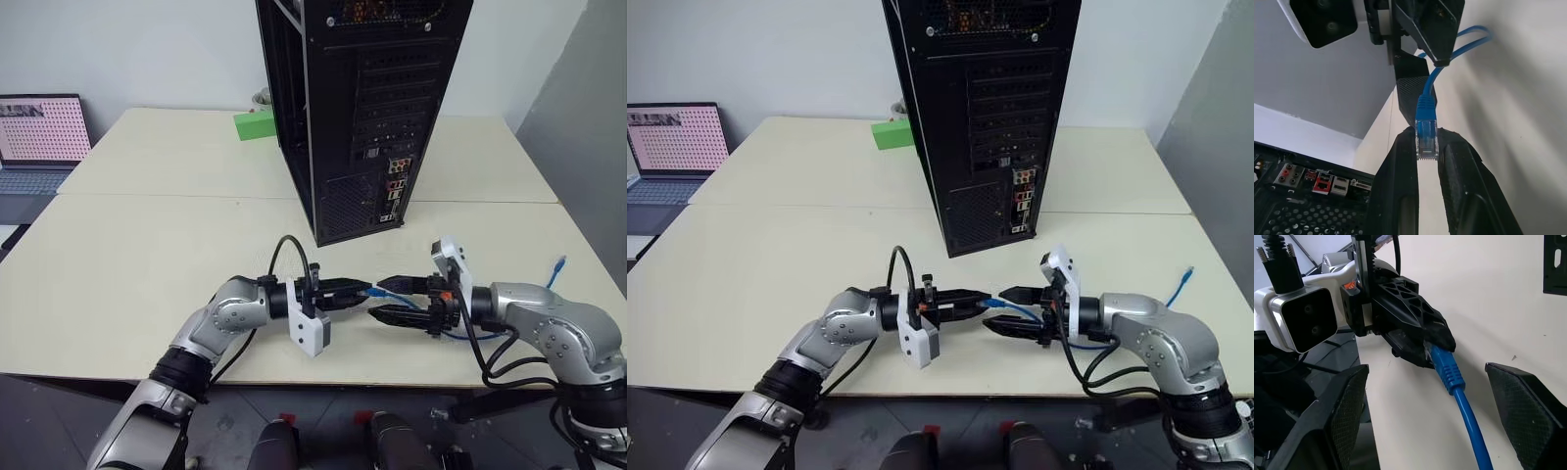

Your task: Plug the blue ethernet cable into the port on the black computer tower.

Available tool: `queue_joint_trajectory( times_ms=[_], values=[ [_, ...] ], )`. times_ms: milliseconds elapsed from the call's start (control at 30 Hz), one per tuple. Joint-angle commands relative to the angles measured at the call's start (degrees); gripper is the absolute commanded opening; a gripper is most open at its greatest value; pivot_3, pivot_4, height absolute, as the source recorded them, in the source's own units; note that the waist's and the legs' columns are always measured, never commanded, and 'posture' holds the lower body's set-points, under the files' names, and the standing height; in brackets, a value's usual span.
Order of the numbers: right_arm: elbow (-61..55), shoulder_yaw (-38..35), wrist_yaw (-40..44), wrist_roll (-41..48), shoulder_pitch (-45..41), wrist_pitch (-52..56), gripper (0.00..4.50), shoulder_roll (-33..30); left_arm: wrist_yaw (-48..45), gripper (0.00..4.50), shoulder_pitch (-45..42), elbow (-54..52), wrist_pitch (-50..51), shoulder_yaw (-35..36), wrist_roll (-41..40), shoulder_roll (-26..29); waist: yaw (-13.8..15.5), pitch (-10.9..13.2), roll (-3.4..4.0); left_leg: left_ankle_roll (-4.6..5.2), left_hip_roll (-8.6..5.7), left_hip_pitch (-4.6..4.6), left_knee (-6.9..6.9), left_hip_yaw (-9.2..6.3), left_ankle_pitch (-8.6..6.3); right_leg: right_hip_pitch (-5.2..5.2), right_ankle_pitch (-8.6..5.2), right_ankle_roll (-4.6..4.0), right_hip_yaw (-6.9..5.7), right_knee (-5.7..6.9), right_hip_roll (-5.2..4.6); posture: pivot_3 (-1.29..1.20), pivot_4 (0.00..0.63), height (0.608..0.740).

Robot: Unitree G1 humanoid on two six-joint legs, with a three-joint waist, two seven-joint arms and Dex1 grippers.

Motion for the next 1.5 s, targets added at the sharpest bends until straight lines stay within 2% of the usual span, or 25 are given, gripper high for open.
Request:
queue_joint_trajectory(
  times_ms=[33, 167, 533, 767, 833, 1000, 1100, 1267, 1500],
  values=[
    [-0.07, -0.29, -0.05, 0.66, -1.77, -0.45, 3.54, 0.58, 1.96, 0.29, -1.22, 0.03, -1.47, -0.13, 0.18, 0.24, -0.01, 0.00, 0.00, 0.00, 0.00, 0.00, 0.00, 0.00, 0.00, 0.00, 0.00, 0.00, 0.00, 0.00, 0.00, 0.00, 0.150, 0.740],
    [0.36, -0.52, -0.23, 1.02, -2.30, -0.13, 2.50, 0.99, 2.26, 0.29, -0.98, -0.15, -1.55, -0.60, -0.17, 0.49, -0.03, 0.00, 0.00, 0.00, 0.00, 0.00, 0.00, 0.00, 0.00, 0.00, 0.00, 0.00, -0.01, 0.01, 0.00, 0.00, 0.150, 0.740],
    [0.91, -0.03, 0.34, 0.90, -2.67, 0.41, 0.02, 0.43, 3.61, 0.29, 0.32, -1.83, -0.68, -0.76, -0.79, 0.31, -0.03, 0.00, 0.00, 0.00, 0.00, 0.00, 0.00, 0.00, 0.00, 0.00, 0.00, 0.00, 0.00, 0.00, 0.00, 0.00, 0.150, 0.740],
    [1.82, 0.19, 1.13, 0.75, -3.32, 0.65, 0.01, -0.24, 4.13, 0.29, 0.68, -1.69, 0.69, -0.68, -1.07, -0.04, -0.03, 0.00, 0.00, 0.00, 0.00, 0.00, 0.00, 0.00, 0.00, 0.00, 0.00, 0.00, -0.01, 0.00, 0.00, 0.00, 0.150, 0.740],
    [2.06, 0.20, 1.30, 0.72, -3.49, 0.62, 0.01, -0.42, 2.91, 0.99, 0.86, -1.42, 1.92, -1.32, -2.77, 0.22, -0.02, 0.00, 0.00, 0.00, 0.00, 0.00, 0.00, 0.00, 0.00, 0.00, 0.00, 0.00, -0.01, 0.00, 0.00, 0.00, 0.150, 0.740],
    [2.36, -0.13, 1.17, -0.15, -3.70, -0.25, 0.00, -0.97, -0.54, 1.96, 1.85, -2.37, 6.68, -1.62, -7.86, 1.09, -0.10, 0.00, 0.00, 0.00, 0.00, 0.00, 0.00, 0.00, 0.00, 0.00, 0.00, 0.00, -0.01, 0.00, 0.00, 0.00, 0.150, 0.740],
    [2.64, -1.93, -0.20, -1.19, -3.57, -1.79, 0.00, -1.35, -2.61, 2.55, 2.92, -5.03, 13.99, -0.38, -12.61, 0.96, -0.12, 0.00, 0.00, 0.00, 0.00, 0.00, -0.01, 0.00, 0.00, 0.00, 0.00, 0.00, -0.01, 0.00, 0.00, 0.00, 0.150, 0.740],
    [2.94, -6.58, -8.16, -6.58, -3.13, -7.79, 0.00, 0.39, -3.75, 3.62, 5.38, -15.40, 37.16, 1.41, -21.30, -1.41, -0.30, 0.00, 0.00, 0.00, 0.00, -0.01, 0.00, 0.00, 0.00, 0.00, 0.00, 0.00, -0.02, 0.00, 0.00, 0.00, 0.150, 0.740],
    [-0.21, -6.94, -21.47, -13.97, -4.14, -12.09, 0.00, 5.81, 3.86, 3.63, 6.17, -27.92, 61.32, 2.70, -21.72, -7.33, -0.46, 0.00, 0.00, 0.00, 0.00, -0.01, -0.01, -0.03, 0.00, -0.01, 0.00, 0.00, -0.02, 0.00, 0.01, 0.00, 0.150, 0.740]
  ],
)
